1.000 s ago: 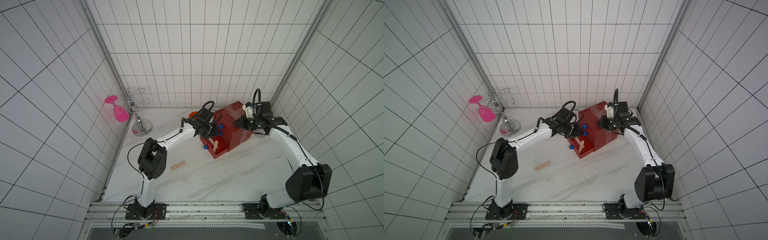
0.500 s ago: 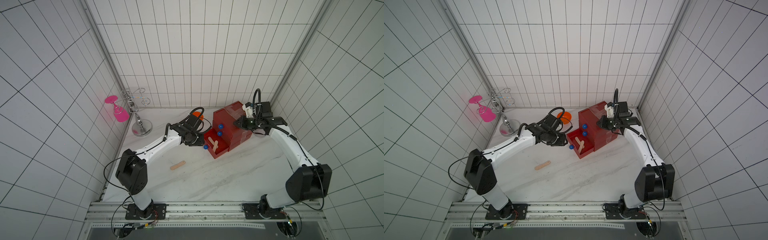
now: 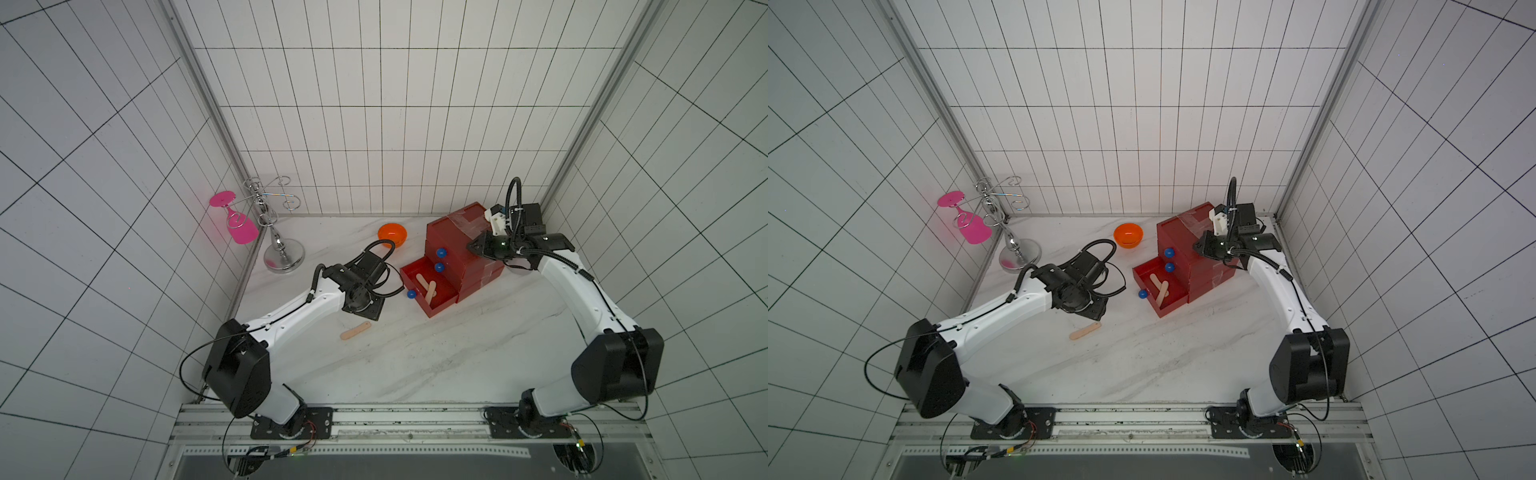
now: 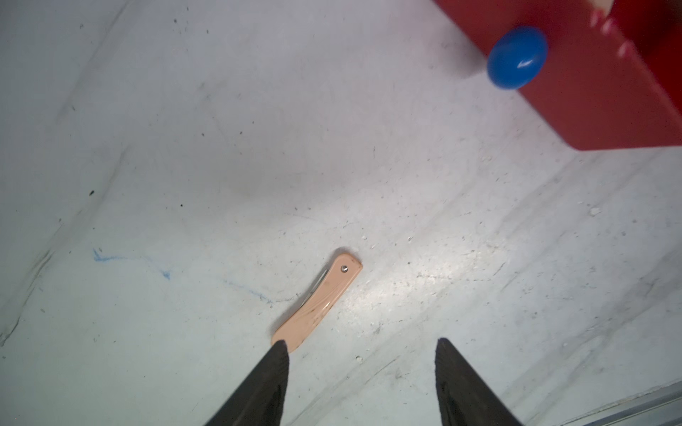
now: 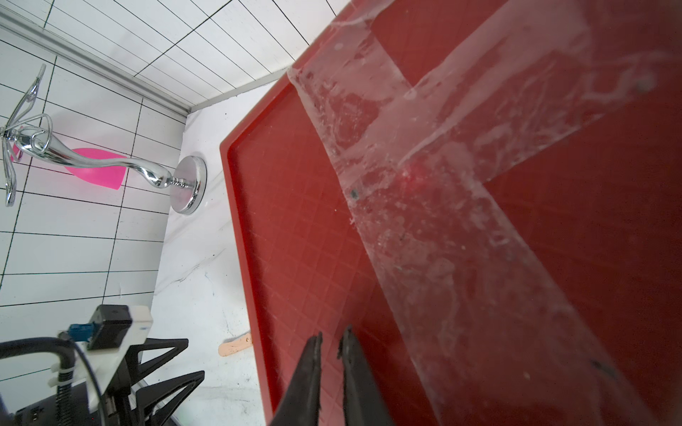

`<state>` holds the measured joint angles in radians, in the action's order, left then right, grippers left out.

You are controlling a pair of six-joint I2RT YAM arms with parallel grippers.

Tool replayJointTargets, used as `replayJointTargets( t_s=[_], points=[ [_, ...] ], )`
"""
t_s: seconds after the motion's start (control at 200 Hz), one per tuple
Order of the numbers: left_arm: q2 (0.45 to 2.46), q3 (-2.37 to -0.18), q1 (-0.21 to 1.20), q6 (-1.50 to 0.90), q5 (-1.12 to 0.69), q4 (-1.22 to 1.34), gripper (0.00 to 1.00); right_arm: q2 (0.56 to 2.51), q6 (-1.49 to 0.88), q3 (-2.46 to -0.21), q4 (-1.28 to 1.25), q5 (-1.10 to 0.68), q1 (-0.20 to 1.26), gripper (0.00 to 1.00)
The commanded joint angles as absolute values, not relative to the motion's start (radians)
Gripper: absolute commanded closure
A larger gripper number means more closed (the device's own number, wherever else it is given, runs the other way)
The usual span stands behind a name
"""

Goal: Place the fruit knives into the drawer by color
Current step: Pick up the fruit knife from the center of the board.

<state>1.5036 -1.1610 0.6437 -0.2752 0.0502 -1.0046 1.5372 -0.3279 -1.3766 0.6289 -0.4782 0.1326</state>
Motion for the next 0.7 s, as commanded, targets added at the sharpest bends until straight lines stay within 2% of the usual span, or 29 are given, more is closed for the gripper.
replayJointTargets(
  t_s=[0.0,0.505,0.695],
  points=[
    [1.485,-1.116,0.635,-0.23,0.104,-1.031,0.35,1.693,-0.316,-1.223,0.992,-0.336,0.155,0.84],
    [1.681,-1.103,0.601,-0.234,0.065,-1.029,0.35,1.695,-0.316,-1.249,1.01,-0.331,0.155,0.84],
    [1.74,-1.101,0.583,-0.236,0.048,-1.02,0.4,1.698,-0.316,-1.257,1.012,-0.333,0.156,0.84]
  ],
)
